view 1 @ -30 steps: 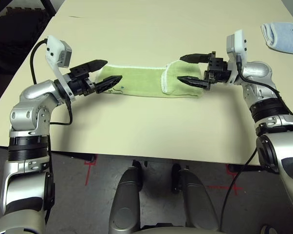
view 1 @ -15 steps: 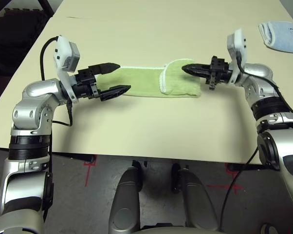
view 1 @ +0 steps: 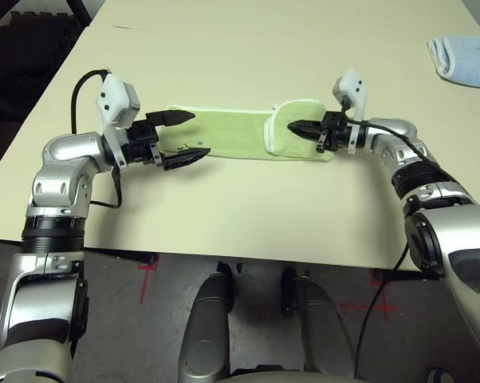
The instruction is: Fold the towel and set it aside.
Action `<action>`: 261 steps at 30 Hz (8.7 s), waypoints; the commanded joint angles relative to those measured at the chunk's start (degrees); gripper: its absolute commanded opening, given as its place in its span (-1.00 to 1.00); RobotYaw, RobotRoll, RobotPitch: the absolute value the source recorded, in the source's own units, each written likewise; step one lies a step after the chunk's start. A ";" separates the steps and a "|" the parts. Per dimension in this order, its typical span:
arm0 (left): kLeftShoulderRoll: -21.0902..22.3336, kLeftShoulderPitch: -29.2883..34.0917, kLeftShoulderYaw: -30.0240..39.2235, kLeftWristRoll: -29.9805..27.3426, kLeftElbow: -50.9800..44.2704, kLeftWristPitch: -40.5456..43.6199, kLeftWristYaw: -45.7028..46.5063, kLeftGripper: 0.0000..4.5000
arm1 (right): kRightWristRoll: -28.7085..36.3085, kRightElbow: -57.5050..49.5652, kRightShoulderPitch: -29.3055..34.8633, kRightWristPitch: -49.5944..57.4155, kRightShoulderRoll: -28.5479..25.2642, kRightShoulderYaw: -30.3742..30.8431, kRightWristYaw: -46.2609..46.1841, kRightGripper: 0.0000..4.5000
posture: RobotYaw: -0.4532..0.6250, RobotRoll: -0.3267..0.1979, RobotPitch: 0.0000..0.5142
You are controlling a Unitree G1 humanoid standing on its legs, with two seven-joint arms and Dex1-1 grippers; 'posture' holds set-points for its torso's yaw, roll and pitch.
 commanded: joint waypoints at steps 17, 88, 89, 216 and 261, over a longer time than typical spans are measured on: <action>-0.03 -0.78 -0.03 -0.39 -0.65 1.61 0.30 1.00 | 7.53 -4.22 -0.60 4.52 1.65 -9.54 -1.03 -0.99 | -0.01 0.25 0.02; 5.09 -1.64 25.92 -22.71 -6.64 67.92 27.35 1.00 | 11.60 -37.62 12.04 8.95 -7.04 -0.79 21.32 0.97 | 0.07 0.25 0.03; 4.16 -1.44 26.53 -22.82 -7.04 68.65 28.64 1.00 | 11.59 -37.39 11.91 8.85 -6.99 -0.72 21.23 0.97 | 0.07 0.25 0.03; -9.45 -24.01 23.67 -21.67 -4.79 81.19 44.97 -0.99 | 15.64 -7.75 18.09 -9.86 -20.29 -9.18 29.80 1.00 | 0.01 0.25 0.05; -20.62 -25.74 6.89 -22.83 -5.18 78.45 42.58 -0.99 | 12.29 -2.77 18.34 -19.10 -13.00 -9.07 28.24 1.00 | -0.02 0.25 0.02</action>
